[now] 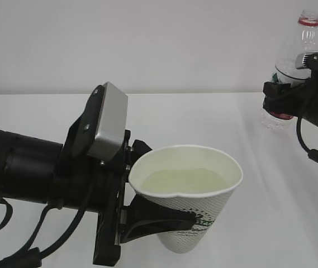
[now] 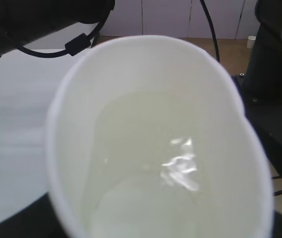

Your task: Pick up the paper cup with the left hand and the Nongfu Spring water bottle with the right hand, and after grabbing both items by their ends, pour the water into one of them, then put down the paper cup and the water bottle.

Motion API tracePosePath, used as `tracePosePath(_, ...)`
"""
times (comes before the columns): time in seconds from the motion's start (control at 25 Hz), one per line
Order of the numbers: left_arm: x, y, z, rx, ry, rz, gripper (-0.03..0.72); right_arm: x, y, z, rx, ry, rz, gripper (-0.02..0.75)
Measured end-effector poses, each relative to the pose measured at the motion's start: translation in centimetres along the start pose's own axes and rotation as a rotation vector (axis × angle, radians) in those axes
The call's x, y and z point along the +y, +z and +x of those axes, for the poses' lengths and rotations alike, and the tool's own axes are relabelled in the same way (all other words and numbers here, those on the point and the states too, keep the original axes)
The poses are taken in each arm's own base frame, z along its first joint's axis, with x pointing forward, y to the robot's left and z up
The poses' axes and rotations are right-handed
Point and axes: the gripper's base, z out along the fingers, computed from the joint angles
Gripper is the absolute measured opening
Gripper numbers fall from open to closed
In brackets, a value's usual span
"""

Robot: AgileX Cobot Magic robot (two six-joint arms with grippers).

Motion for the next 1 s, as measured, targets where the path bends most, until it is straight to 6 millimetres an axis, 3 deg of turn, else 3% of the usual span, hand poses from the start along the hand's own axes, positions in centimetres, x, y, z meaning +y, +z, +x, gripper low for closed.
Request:
tracePosePath(0.64,0.0,0.0,0.1,0.006,0.0,-0.005,0.426,-0.4,1.8,2.7,0.01,-0.005,0.026,0.421)
tracePosePath(1.0,0.0,0.0,0.1,0.006,0.0,-0.005,0.426,-0.4,1.9,2.5,0.0,-0.005,0.029,0.421)
